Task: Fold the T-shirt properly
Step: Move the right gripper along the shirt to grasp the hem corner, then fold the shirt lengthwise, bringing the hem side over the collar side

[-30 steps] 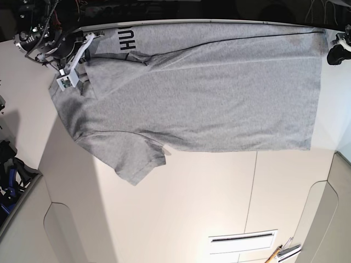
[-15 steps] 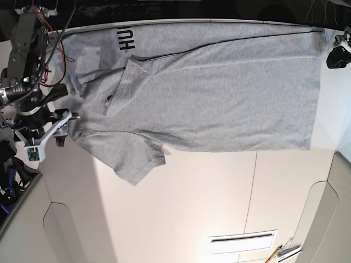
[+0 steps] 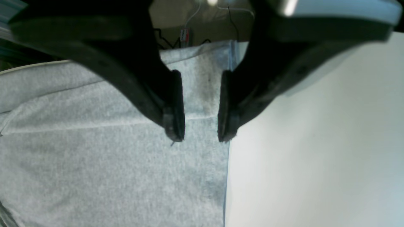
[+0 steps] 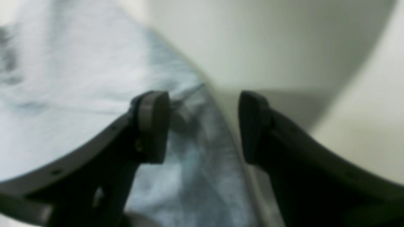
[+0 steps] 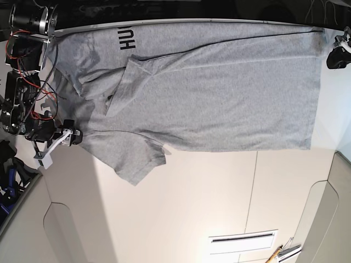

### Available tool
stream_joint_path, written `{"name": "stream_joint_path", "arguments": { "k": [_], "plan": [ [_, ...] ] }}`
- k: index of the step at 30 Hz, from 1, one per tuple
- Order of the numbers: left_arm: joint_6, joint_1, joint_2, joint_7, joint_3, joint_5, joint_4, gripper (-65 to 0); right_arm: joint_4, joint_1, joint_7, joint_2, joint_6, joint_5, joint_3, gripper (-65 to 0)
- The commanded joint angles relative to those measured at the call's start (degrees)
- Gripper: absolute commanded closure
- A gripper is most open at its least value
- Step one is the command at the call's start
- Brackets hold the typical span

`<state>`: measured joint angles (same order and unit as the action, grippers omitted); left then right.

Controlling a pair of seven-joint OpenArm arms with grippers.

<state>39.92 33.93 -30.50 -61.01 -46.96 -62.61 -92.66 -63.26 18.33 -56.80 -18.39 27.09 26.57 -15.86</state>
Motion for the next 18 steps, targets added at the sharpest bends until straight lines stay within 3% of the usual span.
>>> {"name": "stream_joint_path", "arguments": {
  "k": [1, 4, 6, 8, 9, 18],
  "plan": [
    [0.08, 0.17, -1.22, 1.31, -0.59, -1.05, -0.81, -21.5, 0.33, 0.85, -2.27, -0.48, 0.83, 1.77, -0.15, -34.5],
    [0.08, 0.20, -1.22, 1.68, -0.59, -1.03, -0.81, -21.5, 0.74, 0.85, -4.76, -0.50, 1.73, 4.57, -0.15, -32.3],
    [0.08, 0.17, -1.22, 2.21, -0.59, -1.03, -0.81, -21.5, 0.72, 0.87, -4.74, -0.52, 1.86, 4.52, -0.15, -20.7],
    [0.08, 0.09, -1.22, 3.02, -0.59, -1.03, -0.81, -21.5, 0.72, 0.87, -4.72, -0.52, 1.84, 4.52, -0.15, -3.7],
    [0.08, -0.44, -1.18, 3.19, -0.59, -0.96, -0.81, -21.5, 0.72, 0.87, -4.72, -0.50, 1.84, 4.50, -0.15, 0.0],
    [0.08, -14.47, -1.05, 9.57, -0.52, 9.38, 0.33, -22.3, 0.72, 0.85, -4.72, -0.50, 1.86, 4.50, -0.15, 0.0]
  ]
}}
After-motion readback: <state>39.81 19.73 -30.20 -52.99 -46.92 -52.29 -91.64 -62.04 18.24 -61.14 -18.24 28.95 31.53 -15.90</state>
